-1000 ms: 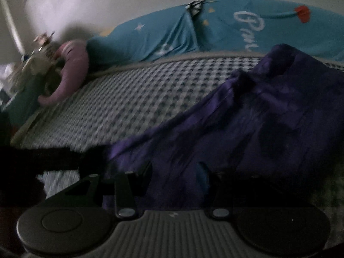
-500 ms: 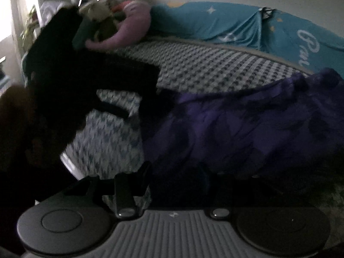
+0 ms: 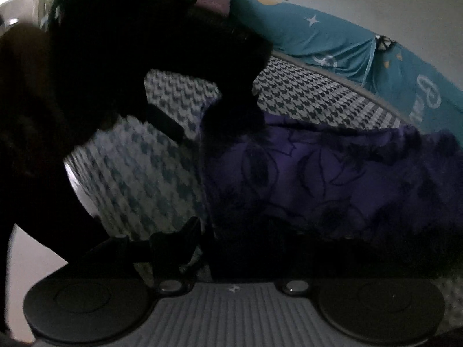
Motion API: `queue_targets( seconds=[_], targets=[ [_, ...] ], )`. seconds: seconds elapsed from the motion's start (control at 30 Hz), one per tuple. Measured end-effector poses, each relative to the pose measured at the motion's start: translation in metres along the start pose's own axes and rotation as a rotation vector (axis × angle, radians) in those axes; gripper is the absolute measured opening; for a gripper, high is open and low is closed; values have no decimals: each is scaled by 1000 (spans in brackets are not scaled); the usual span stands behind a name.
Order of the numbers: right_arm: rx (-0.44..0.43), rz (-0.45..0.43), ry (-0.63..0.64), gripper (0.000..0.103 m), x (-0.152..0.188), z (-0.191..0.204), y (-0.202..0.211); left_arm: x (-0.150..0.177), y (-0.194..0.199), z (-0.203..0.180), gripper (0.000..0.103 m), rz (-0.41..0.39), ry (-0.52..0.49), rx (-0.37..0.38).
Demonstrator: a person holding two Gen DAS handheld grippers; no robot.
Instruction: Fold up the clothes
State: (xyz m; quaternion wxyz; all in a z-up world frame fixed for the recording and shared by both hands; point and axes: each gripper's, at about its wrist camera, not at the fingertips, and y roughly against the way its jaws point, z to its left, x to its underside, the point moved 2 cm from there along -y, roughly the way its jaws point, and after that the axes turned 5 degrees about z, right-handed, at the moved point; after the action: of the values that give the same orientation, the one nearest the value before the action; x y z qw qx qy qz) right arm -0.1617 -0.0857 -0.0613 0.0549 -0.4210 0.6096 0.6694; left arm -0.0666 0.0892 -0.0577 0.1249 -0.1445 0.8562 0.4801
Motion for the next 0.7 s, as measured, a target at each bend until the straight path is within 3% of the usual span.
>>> queue_targets(
  seconds=[0.1, 0.17, 0.23, 0.47, 0.6, 0.7],
  targets=[
    [19, -7, -3, 36, -1, -1, 0, 2, -2, -2, 103, 20, 4, 25],
    [32, -11, -4, 21, -2, -2, 0, 3, -3, -3, 103, 34, 2, 35],
    [33, -18, -26, 17, -3, -5, 1, 4, -3, -5, 103, 52, -1, 51],
    [-149, -71, -349, 16, -12, -53, 16, 9, -10, -11, 103, 126, 29, 189],
    [-194, -87, -414, 16, -12, -62, 20, 7, -19, -19, 103, 137, 55, 281],
    [-184, -76, -383, 16, -11, -56, 20, 0, -29, -24, 103, 121, 57, 272]
  ],
)
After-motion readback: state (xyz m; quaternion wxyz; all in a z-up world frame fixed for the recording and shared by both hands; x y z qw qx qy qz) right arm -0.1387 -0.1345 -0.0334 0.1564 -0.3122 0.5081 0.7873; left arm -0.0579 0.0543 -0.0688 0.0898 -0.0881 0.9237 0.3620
